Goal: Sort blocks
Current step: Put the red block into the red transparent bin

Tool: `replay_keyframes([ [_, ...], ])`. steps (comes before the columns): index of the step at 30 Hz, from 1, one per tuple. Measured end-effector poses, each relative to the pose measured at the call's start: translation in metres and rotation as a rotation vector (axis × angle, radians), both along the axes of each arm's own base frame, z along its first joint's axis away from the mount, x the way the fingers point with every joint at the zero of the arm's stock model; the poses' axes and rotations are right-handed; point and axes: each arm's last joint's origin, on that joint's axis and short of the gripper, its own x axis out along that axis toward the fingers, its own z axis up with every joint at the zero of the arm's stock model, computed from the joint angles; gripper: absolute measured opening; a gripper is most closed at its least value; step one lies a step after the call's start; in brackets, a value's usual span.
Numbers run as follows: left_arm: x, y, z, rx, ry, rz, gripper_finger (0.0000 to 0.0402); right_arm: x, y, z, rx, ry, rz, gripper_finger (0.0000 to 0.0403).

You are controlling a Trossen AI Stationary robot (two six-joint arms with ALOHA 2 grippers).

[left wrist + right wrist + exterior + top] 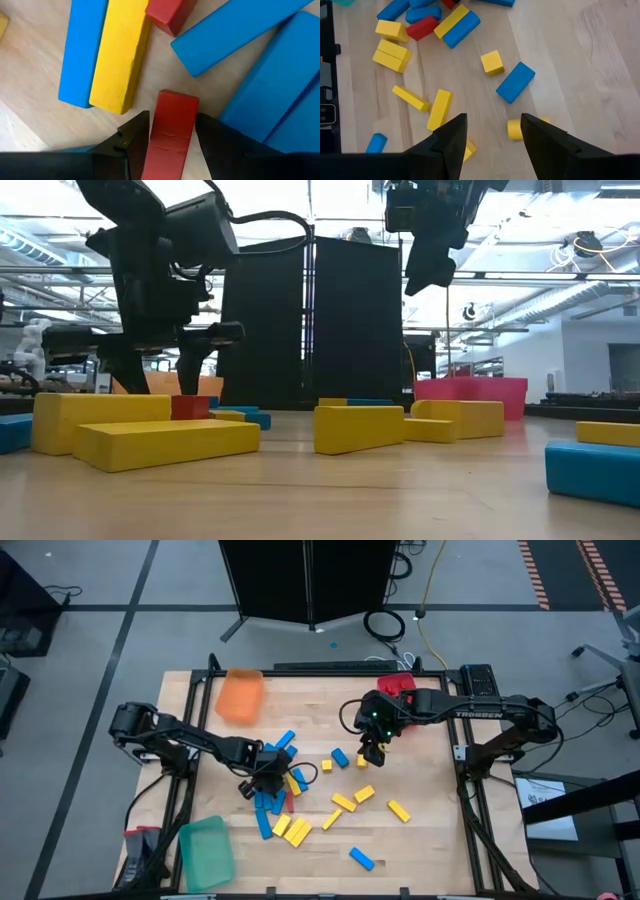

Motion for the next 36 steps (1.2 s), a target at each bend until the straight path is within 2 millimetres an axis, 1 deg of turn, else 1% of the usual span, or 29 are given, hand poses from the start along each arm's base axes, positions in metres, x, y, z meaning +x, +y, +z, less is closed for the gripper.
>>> replay_keyframes([
  [2,-0.001,0.0,-0.002,0.0,0.015,-0.007,0.0155,0.0,0.0,0.0,0.0,0.0,0.0,0.0183],
  [6,-0.001,0.0,-0.001,0.001,0.025,-0.005,0.0103,0.0,0.0,0.0,0.0,0.003,0.0,0.0183],
  [10,-0.001,0.0,-0.001,0.009,0.026,0.02,0.0102,0.0,0.0,0.0,0.0,0.003,0.0,0.0183],
  [13,0.004,0.002,0.007,0.038,-0.002,0.12,0.0102,0.0,0.0,0.0,0.003,0.003,-0.004,0.0183],
  [15,0.007,0.007,0.013,0.052,-0.036,0.203,0.0102,0.0,0.0,0.0,0.003,0.002,-0.004,0.0183],
  [19,0.016,0.021,0.04,0.021,-0.193,0.385,0.0102,-0.002,0.0,0.004,0.001,-0.018,-0.006,0.0183],
  [22,0.014,0.035,0.057,-0.013,-0.283,0.535,0.0102,-0.005,0.0,0.01,-0.008,-0.045,-0.01,0.0183],
  [25,0.013,0.048,0.085,-0.082,-0.44,0.665,0.0102,-0.008,0.0,0.014,-0.014,-0.069,-0.014,0.0183],
  [27,0.007,0.055,0.101,-0.128,-0.528,0.734,0.0102,-0.009,-0.001,0.017,-0.029,-0.079,-0.025,0.0183],
  [31,-0.004,0.066,0.145,-0.275,-0.826,0.858,0.0102,-0.008,-0.004,0.022,-0.094,-0.13,-0.039,0.0183],
  [36,-0.025,0.072,0.2,-0.456,-1.217,0.882,0.0102,0.003,-0.009,0.034,-0.184,-0.301,-0.04,0.0183],
])
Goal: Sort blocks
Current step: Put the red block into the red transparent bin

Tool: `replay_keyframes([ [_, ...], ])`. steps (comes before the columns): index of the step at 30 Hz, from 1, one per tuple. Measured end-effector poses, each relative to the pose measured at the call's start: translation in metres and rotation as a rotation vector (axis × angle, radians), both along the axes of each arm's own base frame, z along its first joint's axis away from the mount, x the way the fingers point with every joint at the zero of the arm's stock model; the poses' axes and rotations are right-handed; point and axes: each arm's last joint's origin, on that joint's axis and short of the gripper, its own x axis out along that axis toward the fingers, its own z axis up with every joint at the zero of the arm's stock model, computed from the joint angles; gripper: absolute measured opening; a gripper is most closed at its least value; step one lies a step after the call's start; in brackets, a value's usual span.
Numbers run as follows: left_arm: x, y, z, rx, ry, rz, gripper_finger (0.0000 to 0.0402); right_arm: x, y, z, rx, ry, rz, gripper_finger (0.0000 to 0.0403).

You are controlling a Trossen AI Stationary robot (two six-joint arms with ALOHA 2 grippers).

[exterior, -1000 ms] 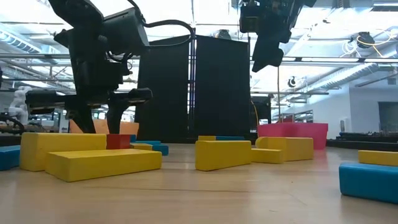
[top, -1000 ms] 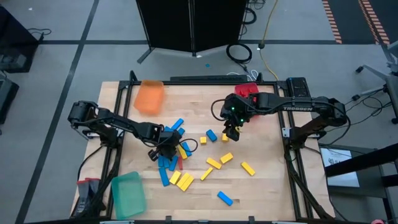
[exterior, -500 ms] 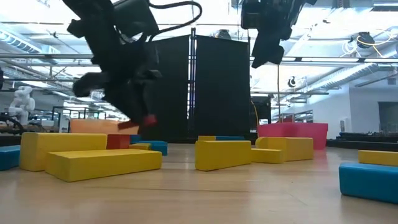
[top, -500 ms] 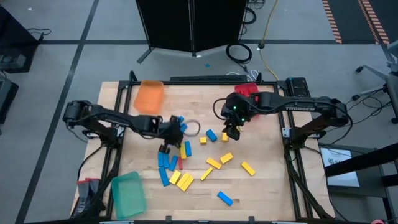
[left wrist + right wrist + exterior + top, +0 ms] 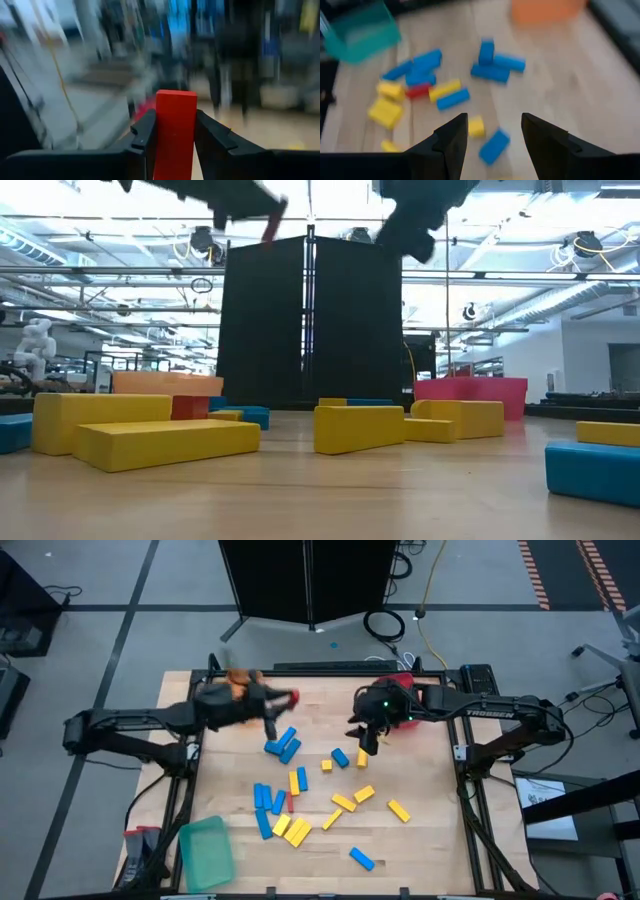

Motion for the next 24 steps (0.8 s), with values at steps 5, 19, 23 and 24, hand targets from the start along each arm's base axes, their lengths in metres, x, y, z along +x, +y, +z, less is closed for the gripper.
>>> replay_keyframes([
  [5,-0.012,-0.001,0.029,0.025,-0.244,0.0,0.0102,0.01,-0.01,0.018,-0.05,-0.22,-0.024,0.0183],
  [19,0.002,-0.002,0.037,-0.036,-0.457,-0.104,0.0102,0.02,-0.016,0.055,-0.132,-0.614,-0.028,0.0183],
  [23,0.008,-0.003,0.033,-0.056,-0.457,-0.142,0.0102,0.021,-0.015,0.057,-0.141,-0.64,-0.001,0.0188],
  [24,0.009,-0.003,0.032,-0.059,-0.455,-0.144,0.0102,0.021,-0.015,0.058,-0.142,-0.645,0.01,0.0192],
])
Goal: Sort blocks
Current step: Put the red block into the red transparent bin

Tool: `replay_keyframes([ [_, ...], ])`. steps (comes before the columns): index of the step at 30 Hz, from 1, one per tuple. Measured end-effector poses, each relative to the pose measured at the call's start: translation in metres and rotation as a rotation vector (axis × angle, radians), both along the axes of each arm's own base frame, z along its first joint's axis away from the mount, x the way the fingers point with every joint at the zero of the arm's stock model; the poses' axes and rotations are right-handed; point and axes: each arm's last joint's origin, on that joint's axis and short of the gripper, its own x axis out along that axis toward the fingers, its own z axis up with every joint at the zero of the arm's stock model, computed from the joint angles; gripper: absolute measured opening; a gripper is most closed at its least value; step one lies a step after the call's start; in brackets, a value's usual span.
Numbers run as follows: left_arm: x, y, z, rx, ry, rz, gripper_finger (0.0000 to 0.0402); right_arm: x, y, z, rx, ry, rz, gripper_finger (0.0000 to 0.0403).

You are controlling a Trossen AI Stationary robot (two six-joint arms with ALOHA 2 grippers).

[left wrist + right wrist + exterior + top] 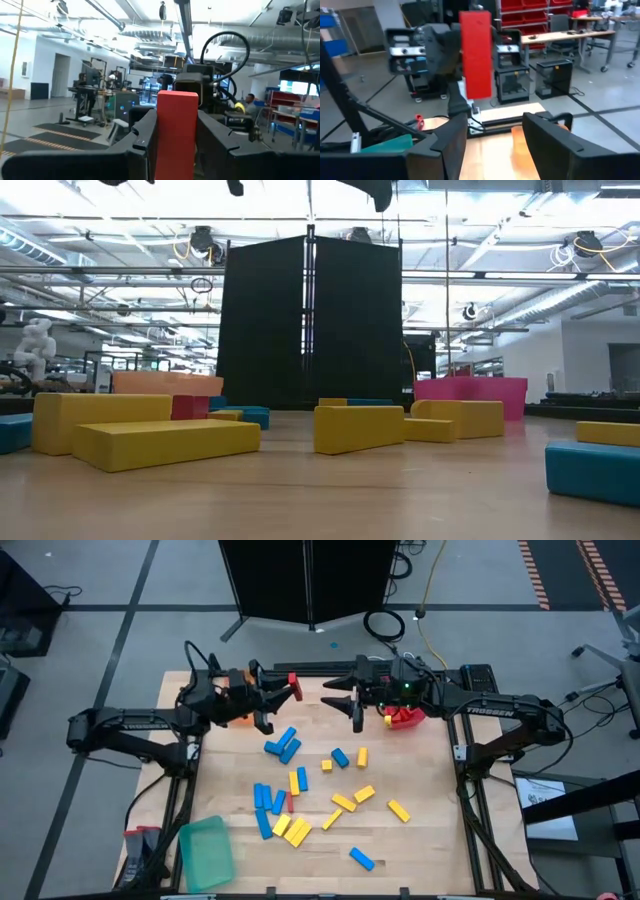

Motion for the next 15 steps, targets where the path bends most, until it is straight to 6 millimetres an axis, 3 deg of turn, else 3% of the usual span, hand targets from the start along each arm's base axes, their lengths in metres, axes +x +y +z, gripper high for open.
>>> replay_keyframes([
  [9,0.008,0.0,-0.002,0.007,-0.039,-0.005,0.0102,0.0,0.0,0.001,0.006,-0.009,-0.007,0.0249],
  [15,0.013,0.001,-0.006,0.006,-0.033,-0.005,0.0102,0.011,-0.003,-0.002,0.021,-0.061,-0.006,0.0255],
])
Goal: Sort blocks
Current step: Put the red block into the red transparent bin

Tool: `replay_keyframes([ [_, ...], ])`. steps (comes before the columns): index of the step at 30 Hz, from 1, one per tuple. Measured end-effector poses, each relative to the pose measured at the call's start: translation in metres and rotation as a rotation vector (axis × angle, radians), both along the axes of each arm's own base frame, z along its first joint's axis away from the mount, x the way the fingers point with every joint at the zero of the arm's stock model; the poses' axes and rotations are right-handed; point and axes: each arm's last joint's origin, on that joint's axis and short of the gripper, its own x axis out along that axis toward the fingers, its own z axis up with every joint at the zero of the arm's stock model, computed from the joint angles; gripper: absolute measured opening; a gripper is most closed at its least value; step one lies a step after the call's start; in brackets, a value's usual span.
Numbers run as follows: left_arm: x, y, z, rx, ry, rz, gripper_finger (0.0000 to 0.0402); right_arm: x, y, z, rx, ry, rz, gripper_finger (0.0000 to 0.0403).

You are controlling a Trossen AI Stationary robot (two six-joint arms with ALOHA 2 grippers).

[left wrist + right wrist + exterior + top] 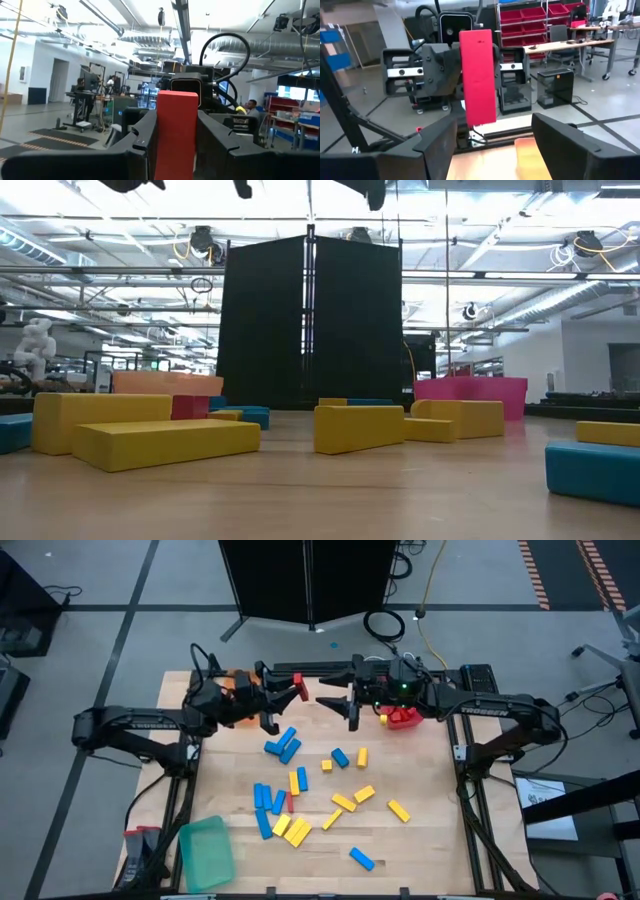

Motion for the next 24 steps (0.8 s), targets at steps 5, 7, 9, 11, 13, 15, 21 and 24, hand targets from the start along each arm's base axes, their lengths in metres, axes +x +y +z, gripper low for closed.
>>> replay_keyframes([
  [5,0.001,0.0,0.0,0.001,-0.008,0.0,0.0102,0.013,-0.002,-0.01,0.045,-0.011,0.017,0.0255],
  [7,0.001,0.0,0.0,0.001,-0.008,0.002,0.0102,0.017,-0.003,-0.012,0.042,-0.028,0.026,0.0255],
  [9,0.001,0.0,0.0,0.001,-0.009,0.001,0.0102,0.018,-0.003,-0.012,0.043,-0.038,0.032,0.0254],
  [11,0.001,0.0,0.0,0.001,-0.012,0.001,0.0102,0.018,-0.003,-0.01,0.037,-0.059,0.051,0.0253],
  [13,0.001,0.0,0.0,0.001,-0.012,0.002,0.0102,0.018,-0.003,-0.009,0.034,-0.07,0.055,0.0252],
  [15,0.001,0.0,0.0,0.001,-0.011,0.001,0.0102,0.019,-0.003,-0.009,0.031,-0.071,0.055,0.0252],
  [21,0.001,0.0,-0.001,0.0,-0.006,0.001,0.0102,0.023,-0.004,-0.013,0.025,-0.08,0.054,0.0252],
  [24,0.002,0.0,-0.001,-0.001,-0.003,0.001,0.0102,0.03,-0.005,-0.012,0.025,-0.074,0.056,0.0252],
])
